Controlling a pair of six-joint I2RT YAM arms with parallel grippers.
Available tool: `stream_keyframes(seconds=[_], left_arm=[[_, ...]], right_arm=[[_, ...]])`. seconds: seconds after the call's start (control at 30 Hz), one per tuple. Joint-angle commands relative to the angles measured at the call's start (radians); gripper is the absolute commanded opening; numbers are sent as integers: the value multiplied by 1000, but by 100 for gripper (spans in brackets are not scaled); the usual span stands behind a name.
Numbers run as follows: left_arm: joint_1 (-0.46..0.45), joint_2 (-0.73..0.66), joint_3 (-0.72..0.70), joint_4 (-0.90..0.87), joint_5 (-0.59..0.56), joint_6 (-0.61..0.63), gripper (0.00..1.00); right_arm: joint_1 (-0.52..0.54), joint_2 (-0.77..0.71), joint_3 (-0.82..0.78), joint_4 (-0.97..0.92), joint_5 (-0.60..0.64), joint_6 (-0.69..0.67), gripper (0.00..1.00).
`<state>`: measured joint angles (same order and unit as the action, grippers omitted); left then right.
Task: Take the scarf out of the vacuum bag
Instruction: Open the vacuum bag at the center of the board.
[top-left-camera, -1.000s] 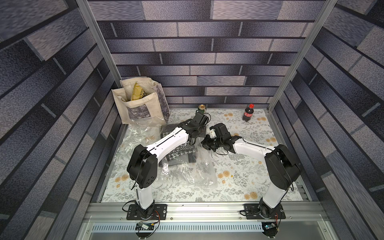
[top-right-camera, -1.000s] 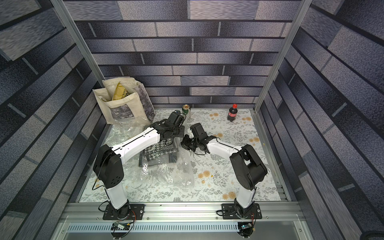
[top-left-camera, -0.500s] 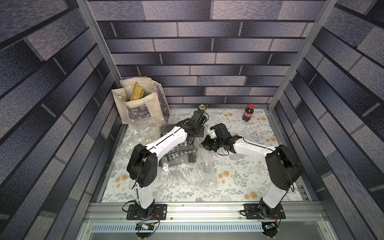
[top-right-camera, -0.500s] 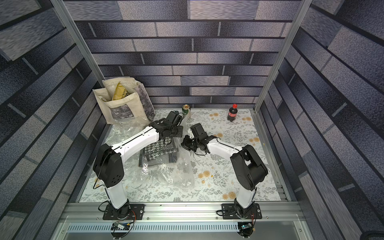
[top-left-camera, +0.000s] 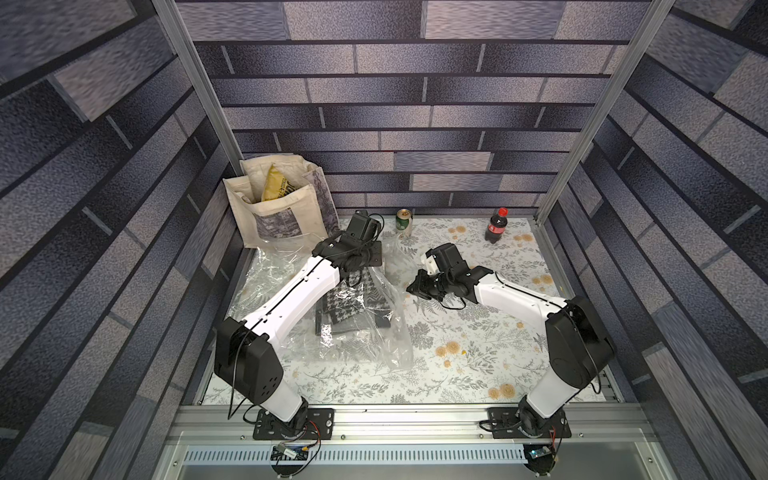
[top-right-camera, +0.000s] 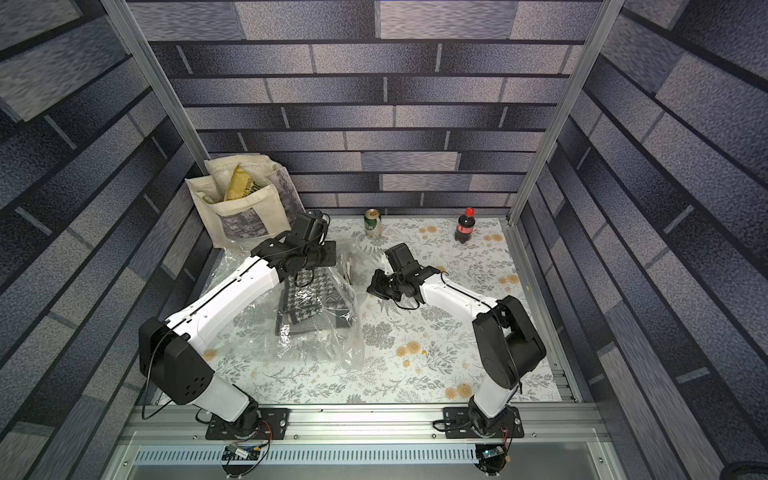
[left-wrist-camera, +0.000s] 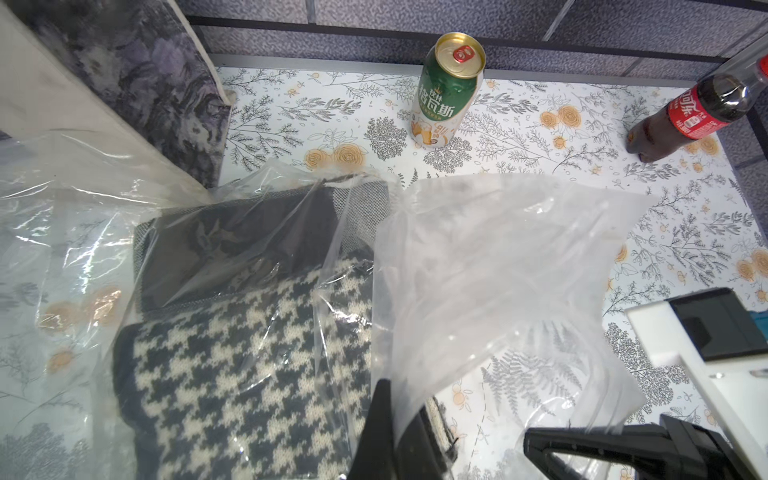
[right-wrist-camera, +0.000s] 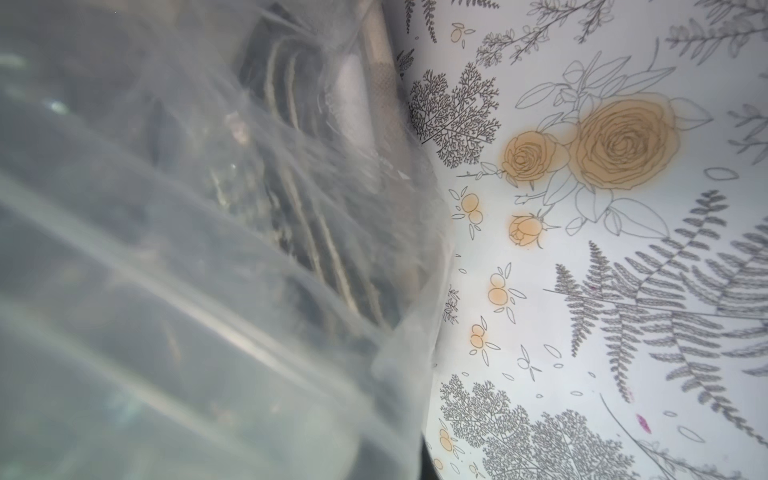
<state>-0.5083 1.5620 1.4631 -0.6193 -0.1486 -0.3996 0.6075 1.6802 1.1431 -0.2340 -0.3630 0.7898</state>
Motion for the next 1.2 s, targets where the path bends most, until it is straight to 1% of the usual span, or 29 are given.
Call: stream_keyframes(seconds=[0.0, 0.13, 0.5, 0.57, 0.73, 0.8, 0.87, 0.9, 0.93, 1.03, 1.17], left_arm=[[26, -65, -18, -33, -7, 28, 0], [51, -93, -23, -51, 14, 30, 0], [73, -127, -2, -93, 45, 48, 0], [74, -127, 6, -102, 59, 51, 0], [73, -118, 30, -118, 105, 62, 0], [66, -107, 37, -118, 131, 63, 0], [47, -97, 44, -114, 132, 65, 0], [34, -89, 48, -111, 133, 68, 0], [19, -81, 50, -107, 131, 71, 0], [-19, -60, 57, -93, 115, 69, 0], [-55, -47, 50, -71, 94, 60, 0]], right_arm=[[-25, -35, -25, -76, 21, -45, 0], [-49, -60, -44, -109, 36, -80, 0], [-128, -99, -59, -273, 96, -211, 0], [-139, -107, -56, -307, 117, -237, 0], [-148, -110, -21, -426, 239, -318, 0], [-148, -116, -20, -430, 218, -327, 1], [-148, -124, -21, -405, 137, -308, 19], [-148, -132, -26, -376, 71, -282, 34], [-148, -139, -29, -351, 24, -254, 43], [-146, -161, -34, -287, -77, -178, 58], [-146, -198, -37, -260, -110, -119, 68]])
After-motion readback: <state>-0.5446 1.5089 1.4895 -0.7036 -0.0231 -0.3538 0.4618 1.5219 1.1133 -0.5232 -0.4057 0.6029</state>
